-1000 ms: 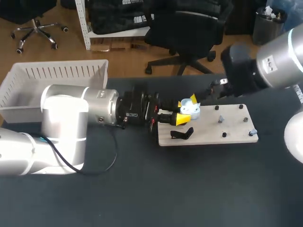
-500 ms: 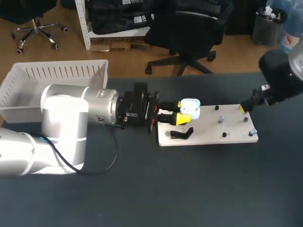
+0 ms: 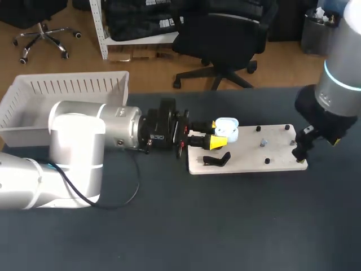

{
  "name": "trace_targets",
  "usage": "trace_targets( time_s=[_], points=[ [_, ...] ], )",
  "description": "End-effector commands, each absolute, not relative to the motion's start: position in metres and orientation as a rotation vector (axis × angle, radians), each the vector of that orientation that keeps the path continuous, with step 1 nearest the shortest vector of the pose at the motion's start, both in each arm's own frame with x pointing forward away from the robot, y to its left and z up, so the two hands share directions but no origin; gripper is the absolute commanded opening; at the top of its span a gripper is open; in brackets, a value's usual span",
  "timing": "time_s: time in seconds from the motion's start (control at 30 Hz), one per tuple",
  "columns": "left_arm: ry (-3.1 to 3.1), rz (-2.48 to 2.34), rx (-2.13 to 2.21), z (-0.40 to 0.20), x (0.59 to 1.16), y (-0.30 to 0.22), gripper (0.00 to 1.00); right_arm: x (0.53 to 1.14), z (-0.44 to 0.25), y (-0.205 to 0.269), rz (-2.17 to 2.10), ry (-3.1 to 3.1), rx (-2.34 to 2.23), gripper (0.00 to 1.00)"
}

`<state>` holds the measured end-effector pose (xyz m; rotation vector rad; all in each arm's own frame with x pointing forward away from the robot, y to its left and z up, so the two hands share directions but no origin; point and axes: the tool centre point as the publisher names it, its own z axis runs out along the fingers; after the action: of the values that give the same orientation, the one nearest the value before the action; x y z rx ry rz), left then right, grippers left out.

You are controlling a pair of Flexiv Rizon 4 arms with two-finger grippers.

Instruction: Pick up each earbud case from the left stands, insert the matching earbuds, close the lid, and place the case in the box.

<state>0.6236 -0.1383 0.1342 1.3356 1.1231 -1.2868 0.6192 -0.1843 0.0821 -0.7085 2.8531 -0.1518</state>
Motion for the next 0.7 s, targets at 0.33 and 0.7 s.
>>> trace_targets(
  time_s=[0.33,0.7],
  points=[
    [1.12,-1.288,1.335,0.133,0.625,-0.139,0.0,0.639,0.053,-0.176,-0.063,2.867,-0.689,0.97],
    [1.12,-1.288,1.335,0.133,0.625,-0.139,0.0,0.639,0.04,-0.176,-0.052,2.89,-0.682,0.65]
  ],
)
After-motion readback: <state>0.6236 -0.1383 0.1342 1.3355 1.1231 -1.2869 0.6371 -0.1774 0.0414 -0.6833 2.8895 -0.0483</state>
